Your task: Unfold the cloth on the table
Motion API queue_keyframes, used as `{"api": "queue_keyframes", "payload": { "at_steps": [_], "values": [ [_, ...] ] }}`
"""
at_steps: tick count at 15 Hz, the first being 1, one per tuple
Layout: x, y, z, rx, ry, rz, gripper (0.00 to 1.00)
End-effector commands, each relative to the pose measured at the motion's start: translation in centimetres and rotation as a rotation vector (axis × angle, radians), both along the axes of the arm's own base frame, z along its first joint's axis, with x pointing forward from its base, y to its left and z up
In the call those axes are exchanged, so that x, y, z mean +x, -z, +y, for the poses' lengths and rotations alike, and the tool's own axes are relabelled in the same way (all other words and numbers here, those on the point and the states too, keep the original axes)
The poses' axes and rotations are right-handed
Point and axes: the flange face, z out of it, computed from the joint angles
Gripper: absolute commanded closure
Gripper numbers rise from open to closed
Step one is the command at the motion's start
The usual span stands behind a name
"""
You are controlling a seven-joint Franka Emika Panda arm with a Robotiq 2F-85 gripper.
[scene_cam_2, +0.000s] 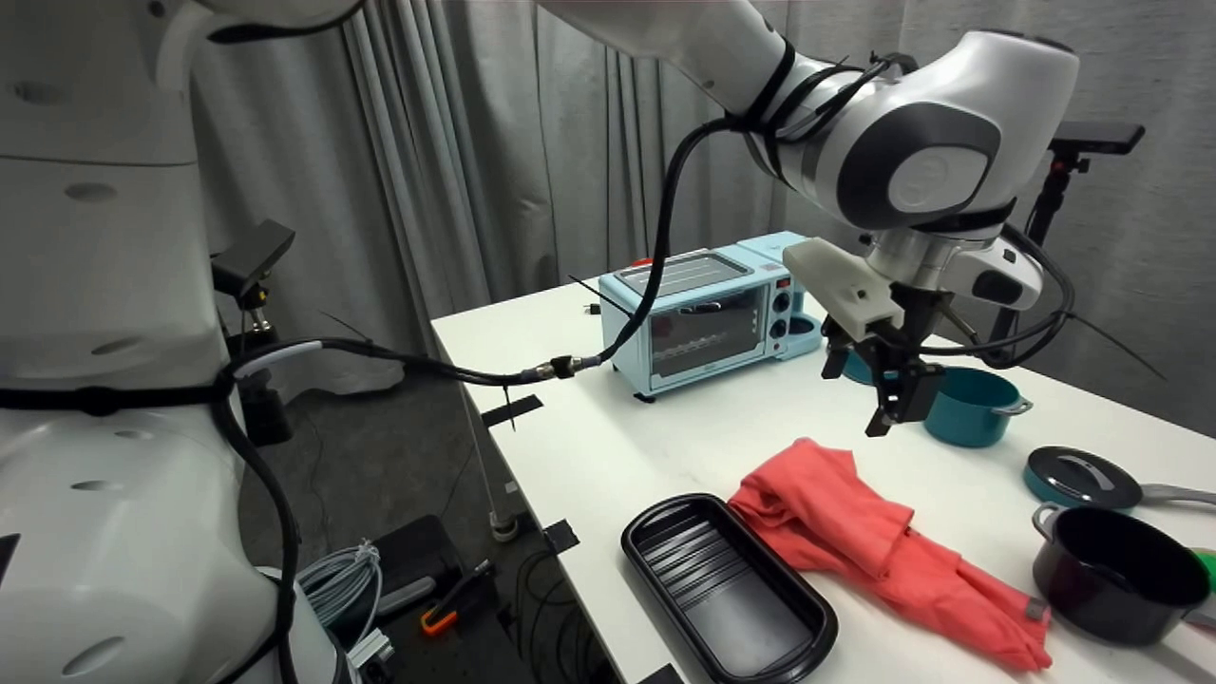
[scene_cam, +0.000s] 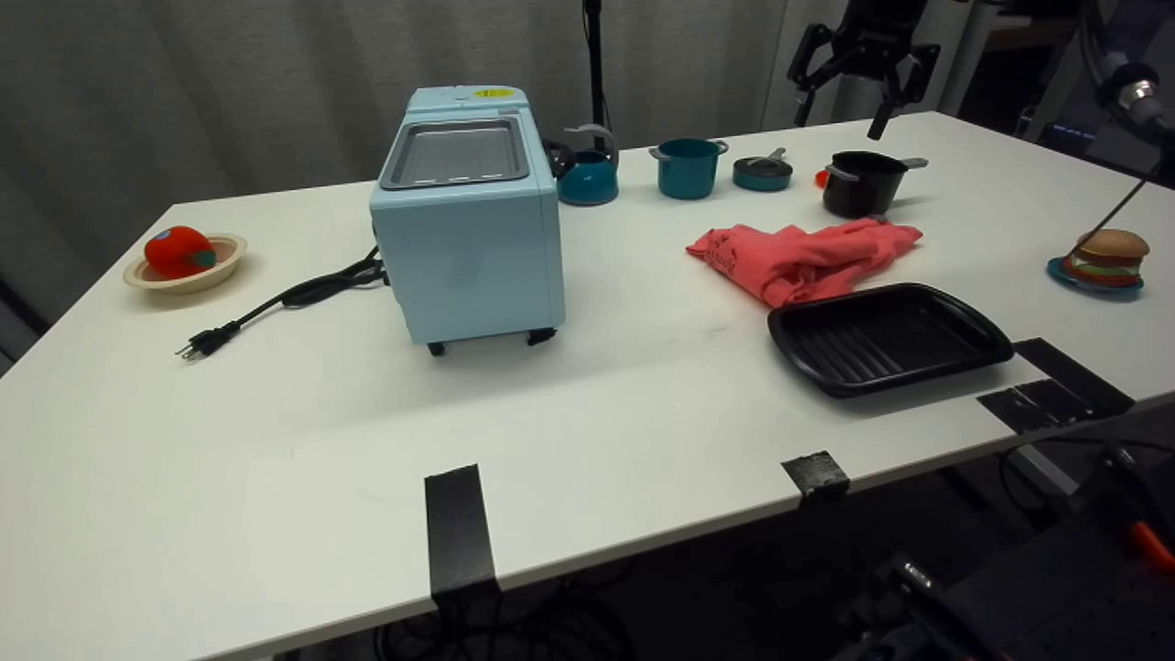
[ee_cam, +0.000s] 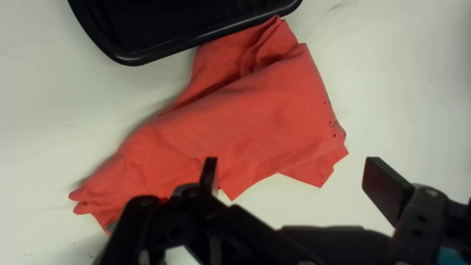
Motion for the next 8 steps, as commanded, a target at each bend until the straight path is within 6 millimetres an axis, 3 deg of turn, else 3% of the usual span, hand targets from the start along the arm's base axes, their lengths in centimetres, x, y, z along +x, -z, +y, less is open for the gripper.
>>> {"api": "queue_keyframes", "payload": {
  "at_steps": [1,8],
  "values": [
    [-0.1,1.3,-0.5,0.008,0.011,0.003,0.0],
    [-0.3,9.2,-1.4,0.009,0.044,0.065,0.0]
  ]
}}
